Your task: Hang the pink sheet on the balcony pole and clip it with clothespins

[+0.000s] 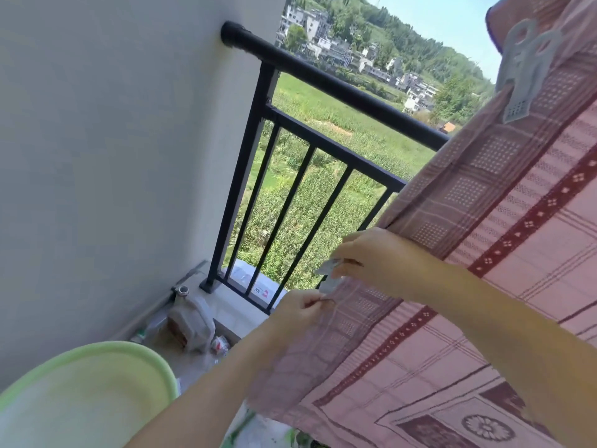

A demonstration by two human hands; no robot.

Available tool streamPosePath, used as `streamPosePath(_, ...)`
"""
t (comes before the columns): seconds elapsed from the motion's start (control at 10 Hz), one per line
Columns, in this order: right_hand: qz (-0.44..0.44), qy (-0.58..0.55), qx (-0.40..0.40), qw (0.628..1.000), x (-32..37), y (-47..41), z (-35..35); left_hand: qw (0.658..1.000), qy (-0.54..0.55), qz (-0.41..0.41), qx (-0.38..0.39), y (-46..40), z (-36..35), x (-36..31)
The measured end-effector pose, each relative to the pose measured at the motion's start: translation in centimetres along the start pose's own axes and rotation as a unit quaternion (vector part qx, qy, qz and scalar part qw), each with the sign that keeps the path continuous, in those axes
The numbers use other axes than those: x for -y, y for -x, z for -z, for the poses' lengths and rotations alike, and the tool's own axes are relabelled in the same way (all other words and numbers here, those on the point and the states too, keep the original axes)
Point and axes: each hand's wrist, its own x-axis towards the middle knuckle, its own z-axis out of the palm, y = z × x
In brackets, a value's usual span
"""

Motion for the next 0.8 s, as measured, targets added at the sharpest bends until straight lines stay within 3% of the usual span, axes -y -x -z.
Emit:
streamPosePath(0.1, -0.032, 0.090, 0.123, 0.988, -0.8, -2.1, 0.0, 0.999, -0.032, -0.018, 0.024, -0.4, 1.0, -0.5)
streamPosePath(0.2, -0.054, 0.160, 0.192, 0.967, -0.8, -3.1, -0.3, 0.994, -0.098, -0.036, 0.029, -1.0, 2.0, -1.0)
streamPosePath(0.3, -0.064, 0.201, 0.221, 0.952, -0.2, -3.7, -1.1, 0.988, -0.139, -0.055, 0.035, -1.1, 2.0, -0.9)
streamPosePath(0.4, -0.044, 0.264, 0.195, 0.944, 0.8, -3.5, -2.7, 0.984, -0.167, -0.061, -0.001, -1.0, 1.6, -0.5)
streamPosePath(0.5, -0.024, 0.289, 0.151, 0.945, 1.7, -3.0, -4.3, 0.984, -0.169, -0.040, -0.042, -0.9, 1.4, 0.0)
streamPosePath(0.6, -0.060, 0.250, 0.073, 0.964, 1.4, -1.8, -6.4, 0.984, -0.171, -0.021, -0.043, -0.7, 0.7, -0.3)
streamPosePath(0.7, -0.030, 0.189, -0.110, 0.975, -0.2, 2.1, -8.8, 0.981, -0.191, -0.018, 0.002, -0.9, 1.0, -0.9)
streamPosePath(0.8, -0.073, 0.156, -0.247, 0.954, -1.1, 8.0, -10.9, 0.978, -0.182, -0.054, -0.088, 0.7, 2.4, -2.3)
